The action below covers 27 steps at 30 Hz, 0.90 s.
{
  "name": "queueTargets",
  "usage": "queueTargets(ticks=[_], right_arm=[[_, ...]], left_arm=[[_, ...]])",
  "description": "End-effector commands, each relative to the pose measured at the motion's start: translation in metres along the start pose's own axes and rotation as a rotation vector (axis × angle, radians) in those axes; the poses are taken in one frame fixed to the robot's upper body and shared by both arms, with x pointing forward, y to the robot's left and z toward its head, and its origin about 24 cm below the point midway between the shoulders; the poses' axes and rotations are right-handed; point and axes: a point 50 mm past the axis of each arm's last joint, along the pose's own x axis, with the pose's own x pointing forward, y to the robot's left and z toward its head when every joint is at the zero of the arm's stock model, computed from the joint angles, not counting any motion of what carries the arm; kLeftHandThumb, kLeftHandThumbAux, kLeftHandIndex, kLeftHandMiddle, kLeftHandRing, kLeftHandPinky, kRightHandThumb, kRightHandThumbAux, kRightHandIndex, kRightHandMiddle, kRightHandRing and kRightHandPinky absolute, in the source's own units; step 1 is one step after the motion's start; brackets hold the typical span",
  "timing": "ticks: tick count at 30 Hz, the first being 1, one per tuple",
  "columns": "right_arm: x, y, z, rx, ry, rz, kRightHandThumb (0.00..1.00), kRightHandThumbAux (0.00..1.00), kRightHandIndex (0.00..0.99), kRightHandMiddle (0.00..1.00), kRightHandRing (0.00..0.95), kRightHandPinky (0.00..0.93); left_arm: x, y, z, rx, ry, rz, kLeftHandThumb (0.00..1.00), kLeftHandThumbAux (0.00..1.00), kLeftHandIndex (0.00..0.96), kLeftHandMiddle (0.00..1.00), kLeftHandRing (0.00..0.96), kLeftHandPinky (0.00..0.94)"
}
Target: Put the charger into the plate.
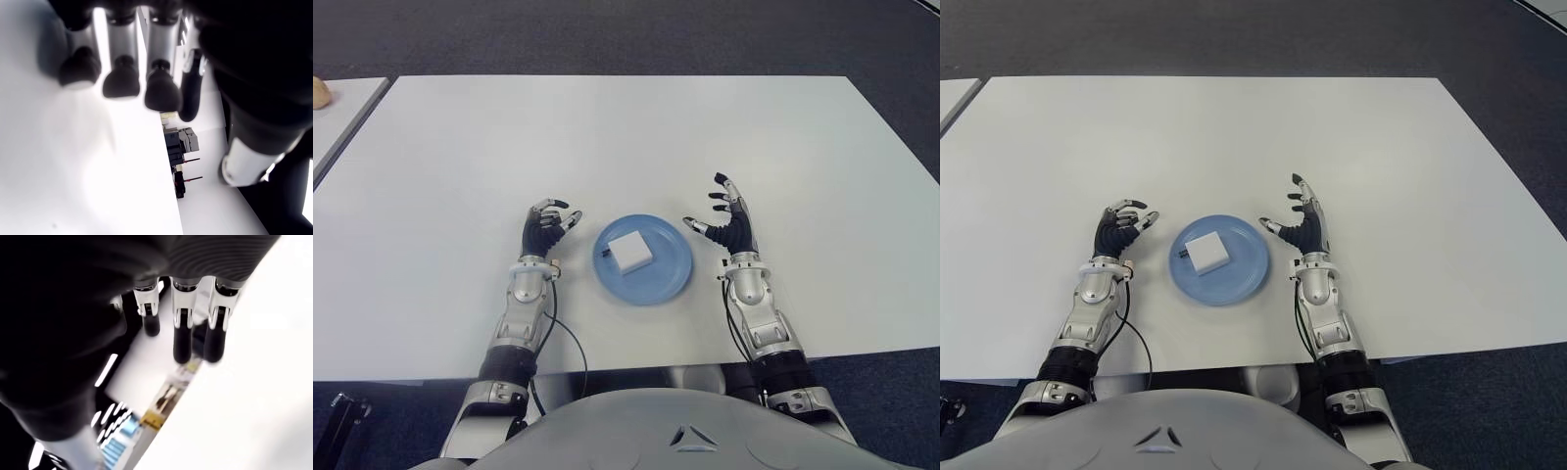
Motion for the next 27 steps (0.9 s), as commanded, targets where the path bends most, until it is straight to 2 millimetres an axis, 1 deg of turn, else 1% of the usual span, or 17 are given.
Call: queueTargets(ticks=[1,4,7,11,19,27], right_arm=[[0.000,-0.002,-0.005,0.105,0.050,-0.010,0.638,0.898,0.282,0.402,0.404,0.476],[-0.001,-0.004,-0.007,0.152,0.069,-0.002,0.687,0.790,0.371,0.435,0.461,0.545],[-0.002,-0.006,-0.009,0.164,0.075,0.004,0.702,0.754,0.403,0.470,0.517,0.598],[-0.002,-0.007,-0.010,0.161,0.068,0.008,0.707,0.740,0.418,0.519,0.574,0.646],[-0.005,-0.007,-0.019,0.110,0.086,0.019,0.706,0.731,0.431,0.704,0.732,0.765],[-0.011,-0.006,-0.031,0.116,0.170,0.047,0.707,0.728,0.435,0.782,0.802,0.834]], left_arm=[[-0.003,0.001,-0.004,0.004,0.023,0.012,0.705,0.721,0.436,0.823,0.833,0.834],[-0.003,0.001,-0.004,0.005,0.023,0.011,0.705,0.721,0.436,0.822,0.832,0.832],[-0.003,0.001,-0.005,0.007,0.024,0.008,0.705,0.721,0.436,0.821,0.831,0.832],[-0.003,0.002,-0.004,0.009,0.022,0.008,0.705,0.721,0.436,0.819,0.829,0.829],[-0.003,0.002,-0.004,0.013,0.024,0.011,0.705,0.721,0.436,0.815,0.823,0.822],[-0.003,0.003,-0.005,0.016,0.025,0.011,0.705,0.721,0.436,0.815,0.824,0.823]])
